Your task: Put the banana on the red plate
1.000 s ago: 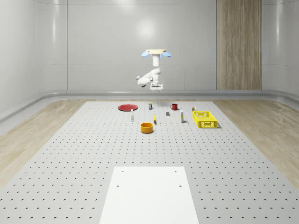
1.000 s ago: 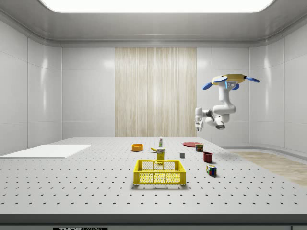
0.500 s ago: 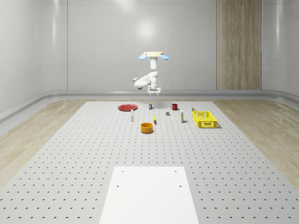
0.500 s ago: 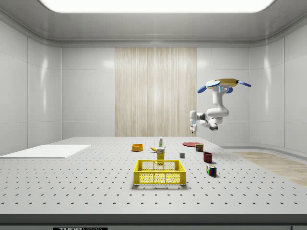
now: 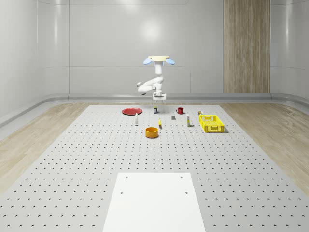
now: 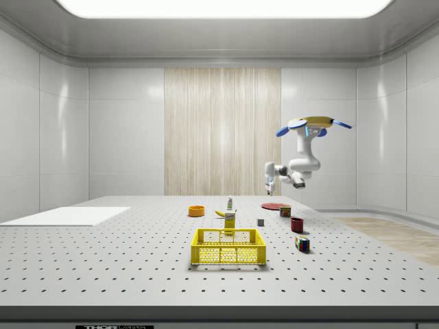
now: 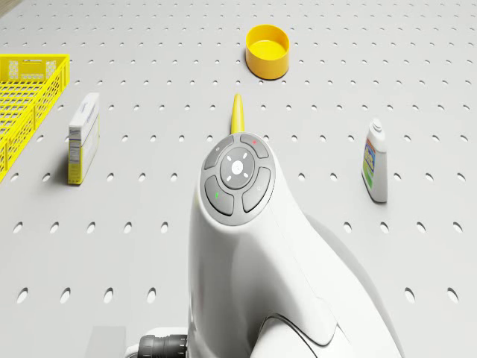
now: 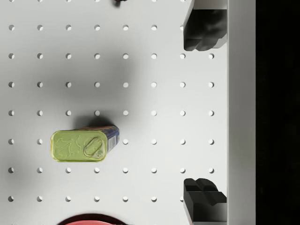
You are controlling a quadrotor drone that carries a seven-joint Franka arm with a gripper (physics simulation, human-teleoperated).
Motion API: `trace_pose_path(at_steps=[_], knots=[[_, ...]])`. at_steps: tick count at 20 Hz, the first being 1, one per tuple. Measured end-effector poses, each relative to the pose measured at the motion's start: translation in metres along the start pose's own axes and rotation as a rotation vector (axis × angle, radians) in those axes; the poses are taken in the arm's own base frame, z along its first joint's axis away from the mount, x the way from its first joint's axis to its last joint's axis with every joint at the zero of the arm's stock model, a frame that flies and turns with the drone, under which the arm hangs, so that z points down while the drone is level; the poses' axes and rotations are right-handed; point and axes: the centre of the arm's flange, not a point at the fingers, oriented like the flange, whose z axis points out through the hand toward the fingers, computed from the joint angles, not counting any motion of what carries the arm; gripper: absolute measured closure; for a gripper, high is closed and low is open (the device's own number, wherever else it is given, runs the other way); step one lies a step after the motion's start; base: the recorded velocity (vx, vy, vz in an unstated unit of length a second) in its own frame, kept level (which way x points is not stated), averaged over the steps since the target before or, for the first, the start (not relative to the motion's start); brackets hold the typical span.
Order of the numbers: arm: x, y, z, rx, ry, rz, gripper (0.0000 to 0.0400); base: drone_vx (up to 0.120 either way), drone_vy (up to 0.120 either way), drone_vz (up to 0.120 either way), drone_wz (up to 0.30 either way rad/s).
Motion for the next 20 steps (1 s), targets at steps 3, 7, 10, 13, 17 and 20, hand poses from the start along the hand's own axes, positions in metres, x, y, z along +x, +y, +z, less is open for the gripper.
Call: trace_pose_path(at_steps=[3,7,10,13,17,20], knots=[[0.0000,0.0000,0.0000,0.000,0.000,0.000,0.0000,0.120,0.000,-0.080,0.000],[0.0000,0.0000,0.0000,0.000,0.000,0.000,0.0000,0.120,0.000,-0.070,0.000],[0.0000,0.0000,0.0000,0.000,0.000,0.000,0.0000,0.120,0.000,-0.107,0.000],[0.0000,0.0000,0.0000,0.000,0.000,0.000,0.0000,0.120,-0.067,0.000,0.000],[0.0000,0.0000,0.0000,0.000,0.001,0.000,0.0000,0.120,0.000,-0.070,0.000],[0.0000,0.0000,0.0000,0.000,0.001,0.000,0.0000,0.120,0.000,-0.120,0.000]])
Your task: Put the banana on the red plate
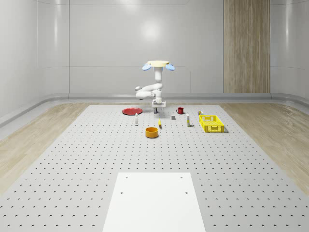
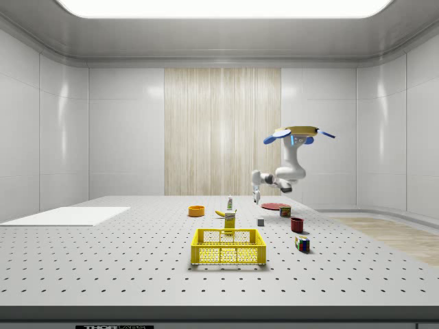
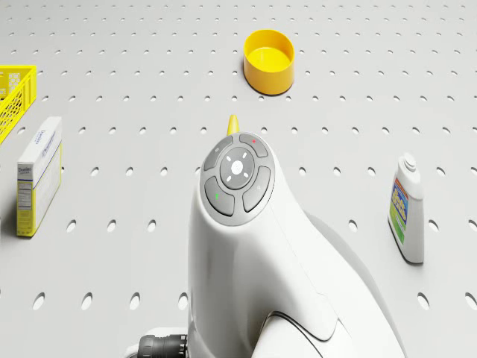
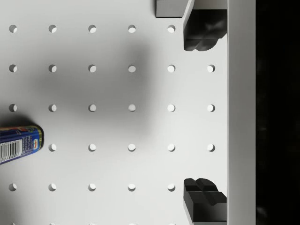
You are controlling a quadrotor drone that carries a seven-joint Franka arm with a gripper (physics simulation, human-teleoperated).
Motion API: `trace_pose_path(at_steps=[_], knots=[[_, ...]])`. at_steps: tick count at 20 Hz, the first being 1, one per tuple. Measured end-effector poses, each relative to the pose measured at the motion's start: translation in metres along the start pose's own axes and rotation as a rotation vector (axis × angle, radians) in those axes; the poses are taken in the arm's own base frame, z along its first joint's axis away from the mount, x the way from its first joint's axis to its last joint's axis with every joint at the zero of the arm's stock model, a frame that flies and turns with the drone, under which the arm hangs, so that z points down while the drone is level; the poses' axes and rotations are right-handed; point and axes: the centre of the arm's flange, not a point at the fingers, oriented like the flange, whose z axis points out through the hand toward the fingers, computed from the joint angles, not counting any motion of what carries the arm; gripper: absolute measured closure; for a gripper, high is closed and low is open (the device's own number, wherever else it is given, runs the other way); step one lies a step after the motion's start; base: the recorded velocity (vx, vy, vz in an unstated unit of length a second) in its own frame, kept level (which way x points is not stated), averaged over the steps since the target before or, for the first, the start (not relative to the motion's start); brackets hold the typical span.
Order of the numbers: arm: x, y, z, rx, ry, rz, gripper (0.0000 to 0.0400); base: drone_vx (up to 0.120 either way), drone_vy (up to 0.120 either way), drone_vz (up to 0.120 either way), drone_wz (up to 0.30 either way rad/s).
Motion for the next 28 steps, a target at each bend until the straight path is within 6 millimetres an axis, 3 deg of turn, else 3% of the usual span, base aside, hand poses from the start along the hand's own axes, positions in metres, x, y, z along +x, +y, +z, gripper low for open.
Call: trace_pose_path(at_steps=[15,28], knots=[[0.0000,0.0000,0.0000,0.000,0.000,0.000,0.0000,0.120,0.000,-0.059,0.000],[0.0000,0.0000,0.0000,0.000,0.000,0.000,0.0000,0.120,0.000,0.000,0.000]])
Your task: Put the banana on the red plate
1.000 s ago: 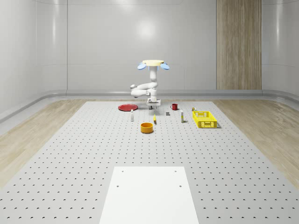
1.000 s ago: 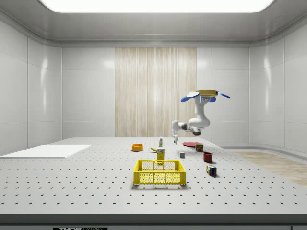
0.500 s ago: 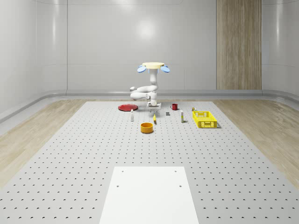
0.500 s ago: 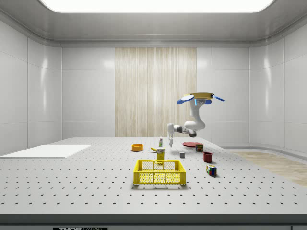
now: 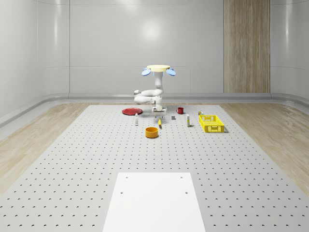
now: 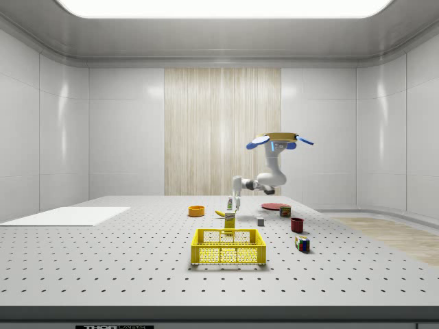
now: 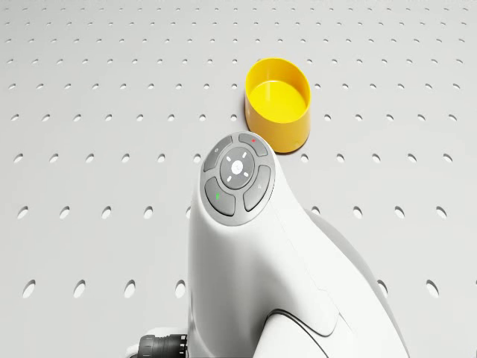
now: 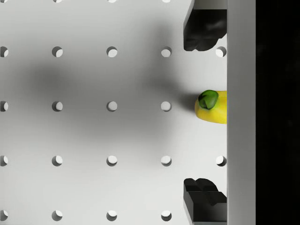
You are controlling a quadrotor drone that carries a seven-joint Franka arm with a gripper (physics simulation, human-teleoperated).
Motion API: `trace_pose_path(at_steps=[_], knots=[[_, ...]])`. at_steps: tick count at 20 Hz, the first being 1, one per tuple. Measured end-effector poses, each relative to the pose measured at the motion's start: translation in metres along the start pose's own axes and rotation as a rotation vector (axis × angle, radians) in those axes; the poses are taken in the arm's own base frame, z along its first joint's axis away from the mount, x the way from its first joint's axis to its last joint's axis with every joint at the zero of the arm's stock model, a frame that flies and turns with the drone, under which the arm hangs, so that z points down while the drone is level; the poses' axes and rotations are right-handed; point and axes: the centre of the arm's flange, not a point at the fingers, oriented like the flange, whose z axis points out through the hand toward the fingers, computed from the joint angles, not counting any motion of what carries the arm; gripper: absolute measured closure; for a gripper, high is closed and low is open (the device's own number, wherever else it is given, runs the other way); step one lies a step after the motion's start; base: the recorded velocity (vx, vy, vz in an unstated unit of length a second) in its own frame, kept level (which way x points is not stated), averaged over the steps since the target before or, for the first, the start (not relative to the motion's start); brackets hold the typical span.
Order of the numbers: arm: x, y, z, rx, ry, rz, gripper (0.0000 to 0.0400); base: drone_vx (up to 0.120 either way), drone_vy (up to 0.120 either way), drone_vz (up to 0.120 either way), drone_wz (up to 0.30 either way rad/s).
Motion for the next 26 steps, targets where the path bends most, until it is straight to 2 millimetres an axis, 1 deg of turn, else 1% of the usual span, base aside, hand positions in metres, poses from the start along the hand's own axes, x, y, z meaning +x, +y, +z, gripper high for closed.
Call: trace_pose_path(at_steps=[5,7,11,18,20,26], knots=[[0.000,0.000,0.000,0.000,0.000,0.000,0.0000,0.120,0.000,-0.048,0.000],[0.000,0.000,0.000,0.000,0.000,0.000,0.0000,0.120,0.000,-0.100,0.000],[0.000,0.000,0.000,0.000,0.000,0.000,0.0000,0.120,0.050,0.000,0.000],[0.000,0.000,0.000,0.000,0.000,0.000,0.0000,0.120,0.000,0.000,0.000],[0.000,0.000,0.001,0.000,0.000,0.000,0.0000,0.020,0.000,0.000,0.000],[0.000,0.000,0.015,0.000,0.000,0.000,0.0000,0.000,0.000,0.000,0.000]])
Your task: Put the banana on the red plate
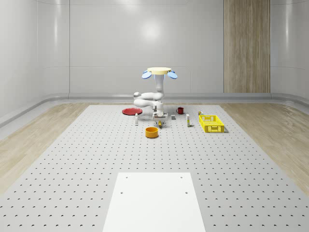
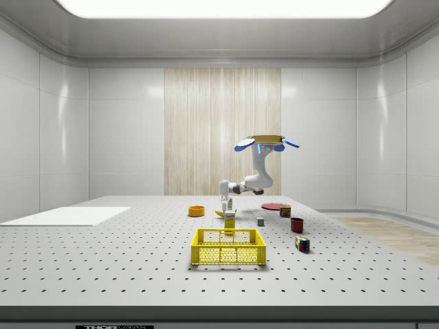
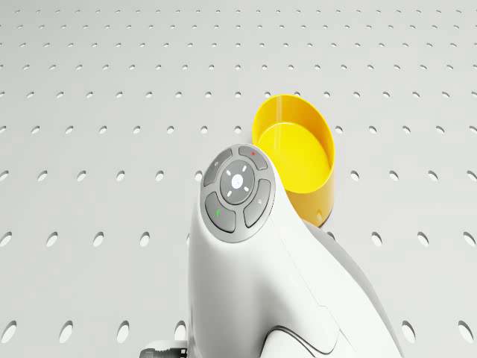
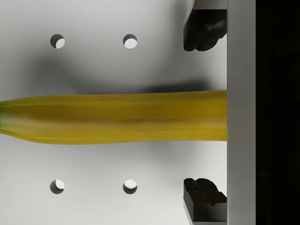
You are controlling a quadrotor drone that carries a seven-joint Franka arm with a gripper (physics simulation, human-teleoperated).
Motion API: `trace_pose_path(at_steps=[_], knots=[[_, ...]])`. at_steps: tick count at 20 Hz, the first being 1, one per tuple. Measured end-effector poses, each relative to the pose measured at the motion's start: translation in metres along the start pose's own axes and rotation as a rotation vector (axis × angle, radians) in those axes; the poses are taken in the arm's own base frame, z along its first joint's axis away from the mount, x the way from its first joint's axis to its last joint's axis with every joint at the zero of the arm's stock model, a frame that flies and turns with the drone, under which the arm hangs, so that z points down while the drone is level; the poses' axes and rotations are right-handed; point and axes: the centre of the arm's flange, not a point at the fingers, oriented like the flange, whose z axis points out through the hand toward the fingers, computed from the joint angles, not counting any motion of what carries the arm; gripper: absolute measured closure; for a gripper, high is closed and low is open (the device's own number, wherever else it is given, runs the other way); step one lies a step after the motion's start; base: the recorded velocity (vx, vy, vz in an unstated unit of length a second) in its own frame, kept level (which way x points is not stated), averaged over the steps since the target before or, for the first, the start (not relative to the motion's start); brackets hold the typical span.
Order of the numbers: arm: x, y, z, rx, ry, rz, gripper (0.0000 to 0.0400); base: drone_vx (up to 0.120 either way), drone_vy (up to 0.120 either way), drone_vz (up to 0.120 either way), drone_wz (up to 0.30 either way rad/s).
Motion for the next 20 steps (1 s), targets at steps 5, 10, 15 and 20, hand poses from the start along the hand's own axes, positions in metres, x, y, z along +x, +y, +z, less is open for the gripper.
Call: trace_pose_path(at_steps=[5,10,15,20], knots=[[0.000,0.000,0.009,0.000,0.000,0.000,0.0000,0.000,0.000,0.000,0.000],[0.002,0.002,0.022,0.000,0.000,0.000,0.0000,0.000,0.000,0.000,0.000],[0.004,0.007,0.030,0.000,0.000,0.000,0.0000,0.000,0.000,0.000,0.000],[0.000,0.010,0.030,0.022,-0.023,0.041,0.0012,0.000,0.000,0.000,0.000]])
